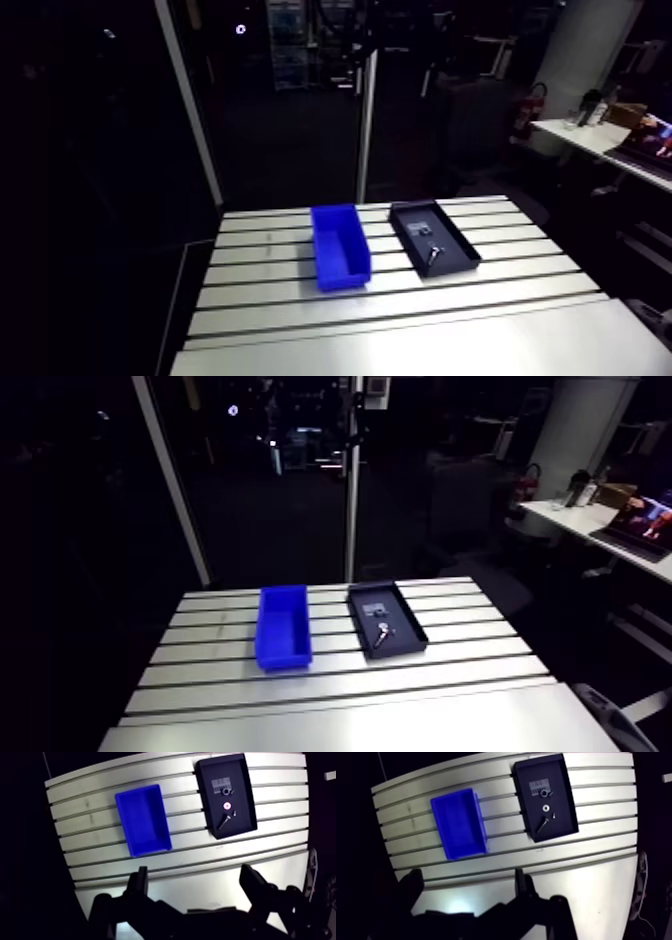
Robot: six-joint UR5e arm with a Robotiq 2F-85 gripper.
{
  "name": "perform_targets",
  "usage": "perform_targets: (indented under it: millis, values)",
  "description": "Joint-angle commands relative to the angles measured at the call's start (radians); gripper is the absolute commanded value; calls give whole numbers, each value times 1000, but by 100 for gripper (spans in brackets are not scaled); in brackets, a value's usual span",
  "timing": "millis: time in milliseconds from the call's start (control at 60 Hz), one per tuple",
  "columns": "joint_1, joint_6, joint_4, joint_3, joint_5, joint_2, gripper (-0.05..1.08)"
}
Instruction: Pick up the M10 bolt from the tray and put it into the blue bin.
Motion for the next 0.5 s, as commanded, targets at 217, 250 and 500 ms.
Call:
perform_targets:
  millis: [217, 250, 500]
  values:
    - [80, 89, 9, -97, -3, 77, 1]
    - [80, 89, 9, -96, -3, 77, 1]
    - [84, 91, 9, -95, -4, 77, 1]
